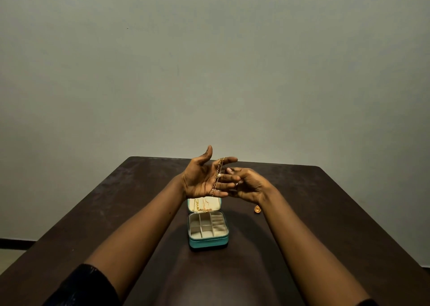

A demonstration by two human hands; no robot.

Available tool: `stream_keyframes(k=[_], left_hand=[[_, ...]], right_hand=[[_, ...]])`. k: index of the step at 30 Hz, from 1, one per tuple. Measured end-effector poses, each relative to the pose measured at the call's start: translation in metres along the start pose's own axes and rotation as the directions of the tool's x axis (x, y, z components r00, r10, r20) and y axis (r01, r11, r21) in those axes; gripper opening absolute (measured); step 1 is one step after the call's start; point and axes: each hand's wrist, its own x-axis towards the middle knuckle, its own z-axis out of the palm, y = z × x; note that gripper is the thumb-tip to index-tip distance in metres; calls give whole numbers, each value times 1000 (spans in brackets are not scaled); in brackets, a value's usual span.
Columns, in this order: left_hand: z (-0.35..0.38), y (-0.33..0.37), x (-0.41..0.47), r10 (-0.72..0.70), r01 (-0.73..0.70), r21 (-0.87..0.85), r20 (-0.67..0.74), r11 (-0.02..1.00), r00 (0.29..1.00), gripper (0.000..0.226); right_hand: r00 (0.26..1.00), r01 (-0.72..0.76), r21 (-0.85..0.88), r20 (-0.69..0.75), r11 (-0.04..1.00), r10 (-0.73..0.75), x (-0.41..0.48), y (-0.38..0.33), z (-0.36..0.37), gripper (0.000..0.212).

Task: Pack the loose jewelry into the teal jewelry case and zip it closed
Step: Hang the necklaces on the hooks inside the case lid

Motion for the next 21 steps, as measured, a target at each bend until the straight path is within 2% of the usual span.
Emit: stream_keyframes(k=[5, 11, 15, 18, 21], left_hand=[[4, 2, -6, -25, 25, -7, -6, 1000, 1000, 71], [5, 4, -9, 29, -22, 35, -201, 999, 979, 53], [4, 4, -17, 129, -146, -10, -418, 989, 899, 42], [0, 3, -19, 184, -207, 18, -541, 978, 821, 42], [-5, -2, -19, 169, -196, 17, -580, 980, 797, 38]], right_hand=[[999, -5, -4, 53, 1000, 5, 0, 2, 2, 30], [998, 54, 162, -33, 985, -50, 4, 3, 2, 23], [987, 98, 383, -158, 918, -39, 4, 3, -1, 22], [981, 95, 398, -192, 912, -18, 6, 3, -6, 19], [979, 127, 401, -199, 907, -49, 9, 5, -4, 16]])
